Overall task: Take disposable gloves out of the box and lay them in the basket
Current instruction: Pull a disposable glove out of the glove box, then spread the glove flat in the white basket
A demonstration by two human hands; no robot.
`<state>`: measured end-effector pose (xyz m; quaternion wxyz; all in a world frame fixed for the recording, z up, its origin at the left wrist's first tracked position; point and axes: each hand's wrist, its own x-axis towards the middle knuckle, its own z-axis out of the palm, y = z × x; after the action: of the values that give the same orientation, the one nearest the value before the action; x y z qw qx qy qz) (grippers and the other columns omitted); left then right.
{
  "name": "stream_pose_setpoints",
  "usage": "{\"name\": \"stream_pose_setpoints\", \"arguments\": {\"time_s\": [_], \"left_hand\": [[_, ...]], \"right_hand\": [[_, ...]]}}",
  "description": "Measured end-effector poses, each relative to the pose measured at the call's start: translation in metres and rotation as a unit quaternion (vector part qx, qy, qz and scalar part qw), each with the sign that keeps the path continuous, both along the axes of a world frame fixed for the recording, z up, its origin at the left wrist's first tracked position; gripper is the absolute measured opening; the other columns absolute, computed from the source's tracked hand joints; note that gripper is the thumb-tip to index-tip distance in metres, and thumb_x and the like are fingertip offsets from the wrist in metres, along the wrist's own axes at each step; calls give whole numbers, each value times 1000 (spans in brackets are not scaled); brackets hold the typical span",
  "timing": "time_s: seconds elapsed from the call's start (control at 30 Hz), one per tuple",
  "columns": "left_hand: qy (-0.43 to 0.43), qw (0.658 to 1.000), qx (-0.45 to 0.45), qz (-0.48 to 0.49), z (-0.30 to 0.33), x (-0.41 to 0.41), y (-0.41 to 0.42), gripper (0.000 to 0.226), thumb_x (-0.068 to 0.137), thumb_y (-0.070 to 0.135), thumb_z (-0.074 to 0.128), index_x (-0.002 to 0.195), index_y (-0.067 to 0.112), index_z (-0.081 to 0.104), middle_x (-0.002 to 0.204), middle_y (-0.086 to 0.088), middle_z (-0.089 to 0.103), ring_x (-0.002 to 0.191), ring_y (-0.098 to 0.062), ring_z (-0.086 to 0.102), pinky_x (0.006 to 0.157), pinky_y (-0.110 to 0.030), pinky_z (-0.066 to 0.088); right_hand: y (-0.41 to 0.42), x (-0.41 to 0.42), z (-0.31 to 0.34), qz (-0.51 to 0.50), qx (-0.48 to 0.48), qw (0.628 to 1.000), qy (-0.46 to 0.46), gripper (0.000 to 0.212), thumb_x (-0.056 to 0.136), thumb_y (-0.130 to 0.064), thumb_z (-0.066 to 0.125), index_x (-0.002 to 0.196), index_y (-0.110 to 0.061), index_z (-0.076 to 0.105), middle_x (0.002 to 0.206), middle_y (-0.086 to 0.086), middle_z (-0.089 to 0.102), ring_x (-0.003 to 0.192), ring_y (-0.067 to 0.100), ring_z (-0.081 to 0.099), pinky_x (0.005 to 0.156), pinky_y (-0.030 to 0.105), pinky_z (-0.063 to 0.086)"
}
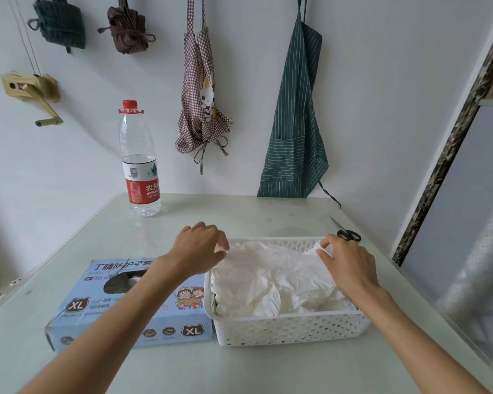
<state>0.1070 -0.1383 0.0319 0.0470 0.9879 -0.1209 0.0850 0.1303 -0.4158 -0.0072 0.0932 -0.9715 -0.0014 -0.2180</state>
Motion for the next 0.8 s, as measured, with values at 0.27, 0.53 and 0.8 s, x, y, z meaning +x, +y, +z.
{"name": "stream_pose_setpoints", "arguments": {"time_s": [0.27,0.53,0.8], "left_hand": [[112,983,33,-140,-11,-26,-39,88,82,76,29,152,29,6,160,7,2,147,-15,-1,120,-43,2],[188,971,83,-119,-12,-10,-10,111,74,74,55,150,30,-12,158,8,-20,143,-13,-25,116,-39,-12],[158,978,-24,-133,23,-25,-24,75,90,62,34,152,33,4,160,8,-2,147,-14,0,119,-40,6]], "right_hand": [[0,4,0,12,-21,1000,2,26,97,-38,49,119,-24,56,95,2,69,91,23,65,66,28,40],[0,0,4,17,-64,997,27,31,98,-40,47,121,-20,54,101,2,67,94,23,64,66,28,40],[3,-23,34,64,38,997,-4,30,95,-20,55,125,-18,54,113,2,64,97,20,63,75,29,46]]}}
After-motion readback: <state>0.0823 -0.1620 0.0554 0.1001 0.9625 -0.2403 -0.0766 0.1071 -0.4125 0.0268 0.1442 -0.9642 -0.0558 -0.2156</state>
